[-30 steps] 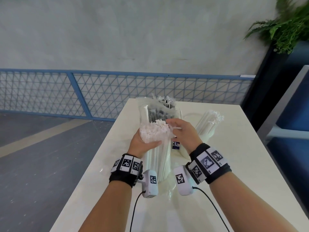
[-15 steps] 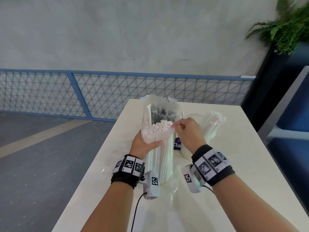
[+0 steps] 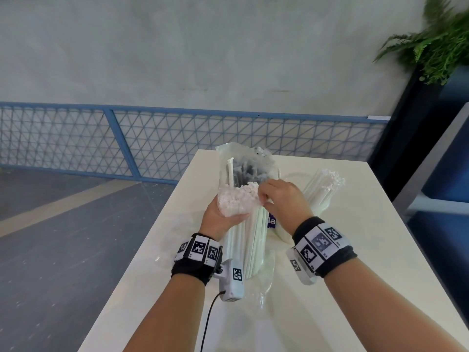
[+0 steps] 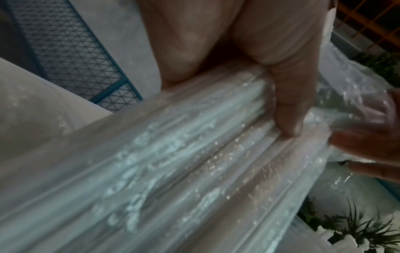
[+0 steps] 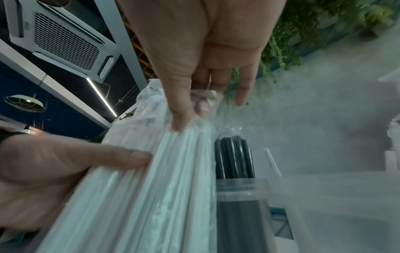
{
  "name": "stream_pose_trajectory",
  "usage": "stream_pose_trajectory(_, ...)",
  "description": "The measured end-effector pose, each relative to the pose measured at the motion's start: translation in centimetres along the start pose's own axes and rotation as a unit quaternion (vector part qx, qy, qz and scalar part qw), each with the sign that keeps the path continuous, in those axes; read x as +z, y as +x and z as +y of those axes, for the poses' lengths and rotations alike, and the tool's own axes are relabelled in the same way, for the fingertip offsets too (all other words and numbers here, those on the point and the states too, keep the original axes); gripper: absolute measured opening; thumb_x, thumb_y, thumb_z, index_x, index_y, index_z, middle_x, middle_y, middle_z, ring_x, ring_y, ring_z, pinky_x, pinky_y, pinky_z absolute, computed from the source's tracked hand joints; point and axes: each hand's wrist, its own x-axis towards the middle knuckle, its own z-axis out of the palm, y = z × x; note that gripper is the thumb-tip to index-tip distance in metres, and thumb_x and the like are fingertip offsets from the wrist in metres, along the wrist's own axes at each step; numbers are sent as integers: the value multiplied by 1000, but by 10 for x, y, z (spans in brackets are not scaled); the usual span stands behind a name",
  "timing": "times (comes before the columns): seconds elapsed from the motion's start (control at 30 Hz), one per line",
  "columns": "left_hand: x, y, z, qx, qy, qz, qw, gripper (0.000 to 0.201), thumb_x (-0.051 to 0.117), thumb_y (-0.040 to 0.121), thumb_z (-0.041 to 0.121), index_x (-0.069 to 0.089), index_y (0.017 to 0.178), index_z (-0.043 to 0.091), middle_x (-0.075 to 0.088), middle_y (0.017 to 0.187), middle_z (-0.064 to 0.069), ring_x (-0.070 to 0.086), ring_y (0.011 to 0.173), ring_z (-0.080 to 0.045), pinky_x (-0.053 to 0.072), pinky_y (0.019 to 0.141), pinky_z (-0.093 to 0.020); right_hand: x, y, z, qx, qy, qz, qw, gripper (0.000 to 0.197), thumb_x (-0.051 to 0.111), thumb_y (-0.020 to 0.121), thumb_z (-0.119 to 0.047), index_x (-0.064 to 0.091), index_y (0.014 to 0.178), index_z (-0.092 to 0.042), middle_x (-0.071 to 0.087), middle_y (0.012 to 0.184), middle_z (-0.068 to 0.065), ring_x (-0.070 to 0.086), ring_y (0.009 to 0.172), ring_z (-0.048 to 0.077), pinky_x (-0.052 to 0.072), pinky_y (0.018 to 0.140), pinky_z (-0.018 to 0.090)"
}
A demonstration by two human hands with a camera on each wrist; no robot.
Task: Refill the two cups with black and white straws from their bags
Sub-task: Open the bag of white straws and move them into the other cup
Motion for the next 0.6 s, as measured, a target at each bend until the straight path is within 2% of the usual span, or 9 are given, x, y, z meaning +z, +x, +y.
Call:
stream_pose_trajectory(0.07, 1, 1, -1, 3, -15, 7, 1000, 54, 73, 66, -13, 54, 112, 6, 64, 99, 0, 61, 94, -13, 54, 70, -13, 4, -4, -1, 26, -50, -14, 998, 17, 69, 75, -6, 59, 84, -16, 63, 76, -3, 60, 72, 20, 45, 84, 38)
stream_pose_trajectory(0.13, 1, 1, -1, 6, -22, 12, 1000, 54, 73, 66, -14, 54, 112, 7, 63, 97, 4, 61, 92, -10, 53, 69, -11, 1, -5, -1, 54, -77, -82, 992, 18, 52, 90, -14, 54, 107, -18, 64, 89, -3, 59, 89, 20, 34, 99, 38)
stream_pose_trajectory(0.23, 0, 3, -6, -5, -18, 2, 1000, 57, 78, 62, -10, 56, 111, 11, 65, 102, 2, 61, 101, -18, 55, 79, -18, -5, 3, -4, 60, -125, -134, 981, 24, 37, 96, -9, 49, 116, -8, 60, 82, 5, 55, 74, 24, 42, 91, 34)
stream_pose_trajectory(0.3, 0, 3, -7, -14, -13, -11, 1000, 66, 82, 55, -1, 56, 114, 10, 65, 110, -5, 61, 108, -22, 53, 87, -28, -6, 8, -4, 111, -74, -125, 983, 26, 40, 97, -15, 48, 120, -6, 63, 87, 12, 58, 75, 27, 47, 75, 32)
stream_pose_trajectory(0.33, 1, 2, -7, -13, -8, -16, 1000, 69, 83, 53, 2, 55, 116, 10, 65, 113, -7, 60, 110, -23, 52, 90, -32, -5, 8, -3, 138, -23, -128, 982, 31, 44, 96, -21, 46, 124, -8, 65, 90, 14, 61, 81, 29, 48, 74, 32)
stream_pose_trajectory(0.4, 0, 1, -6, -3, 2, -23, 1000, 68, 80, 58, -6, 53, 119, 8, 63, 113, -6, 59, 109, -21, 53, 88, -28, -3, 9, 1, 158, 54, -153, 974, 51, 56, 89, -29, 40, 135, -12, 68, 96, 12, 61, 90, 24, 49, 81, 29)
stream_pose_trajectory(0.47, 0, 0, -3, 9, 4, -39, 999, 63, 73, 64, -15, 51, 117, 13, 62, 106, 3, 58, 102, -11, 53, 76, -14, 0, 8, 4, 153, 74, -180, 969, 70, 66, 82, -29, 32, 141, -13, 64, 106, 10, 55, 91, 17, 42, 86, 22)
stream_pose_trajectory(0.53, 1, -1, -2, 8, 6, -53, 999, 65, 72, 64, -16, 50, 116, 17, 61, 103, 8, 57, 99, -5, 51, 70, -9, 3, 8, 3, 165, 67, -180, 967, 81, 72, 77, -28, 28, 142, -10, 51, 123, 12, 54, 102, 20, 41, 92, 23)
stream_pose_trajectory(0.6, 2, -1, -3, 3, -5, -63, 998, 69, 73, 63, -16, 49, 121, 15, 61, 107, 4, 58, 101, -8, 52, 71, -11, 4, 8, 1, 182, 48, -166, 968, 81, 73, 76, -27, 29, 141, -7, 40, 132, 14, 56, 108, 25, 42, 97, 27)
